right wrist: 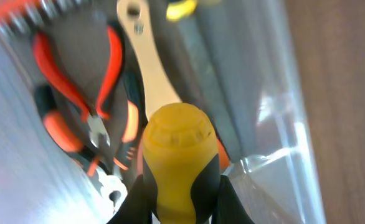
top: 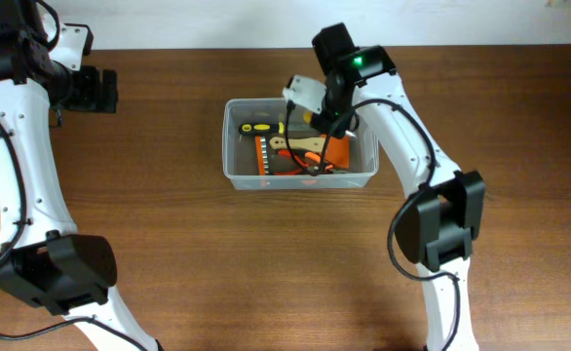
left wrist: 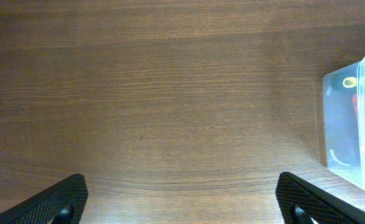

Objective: Pack container
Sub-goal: 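Carry the screwdriver into the container and release it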

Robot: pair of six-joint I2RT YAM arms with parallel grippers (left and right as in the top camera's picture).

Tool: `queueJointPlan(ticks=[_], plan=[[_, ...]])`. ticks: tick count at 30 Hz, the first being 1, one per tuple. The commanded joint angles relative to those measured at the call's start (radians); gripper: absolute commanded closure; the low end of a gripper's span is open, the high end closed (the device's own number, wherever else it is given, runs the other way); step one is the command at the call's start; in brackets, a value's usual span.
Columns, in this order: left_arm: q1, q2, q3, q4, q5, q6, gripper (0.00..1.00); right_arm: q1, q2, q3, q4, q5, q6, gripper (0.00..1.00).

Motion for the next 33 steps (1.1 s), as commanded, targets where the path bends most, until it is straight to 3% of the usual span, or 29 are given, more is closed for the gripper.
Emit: queueJointPlan(ticks=[1,4,10,17,23,31,33], plan=[[0.002,-0.028,0.013,0.002,0.007,-0.010,0.01,-0.019,0.012,-0.011,0.003,0.003,-0.144,0.96],[0.002,-0.028,0.013,0.002,0.007,-0.010,0.01,-0.022,0.024,-0.017,0.011,-0.036,-0.116,0.96],[0.002,-0.028,0.013,0.002,0.007,-0.010,0.01,-0.021,0.024,-0.027,0.047,-0.036,0.163,0.96],[0.002,-0.028,0.013,0.002,0.007,-0.010,0.01,-0.021,0.024,-0.030,0.064,-0.036,0.170,0.96],[0.002,-0.028,0.013,0.002,0.007,-0.010,0.01,-0.024,0.024,-0.054,0.074,-0.036,-0.201,0.96],[0.002,-0.028,0.013,0.002,0.007,-0.010,0.01,-0.040,0.024,-0.109,0.153,-0.042,-0.365,0.95],[0.002,-0.028,0.013,0.002,0.007,-0.010,0.01,-0.048,0.025,-0.120,0.172,-0.053,-0.387,0.89]])
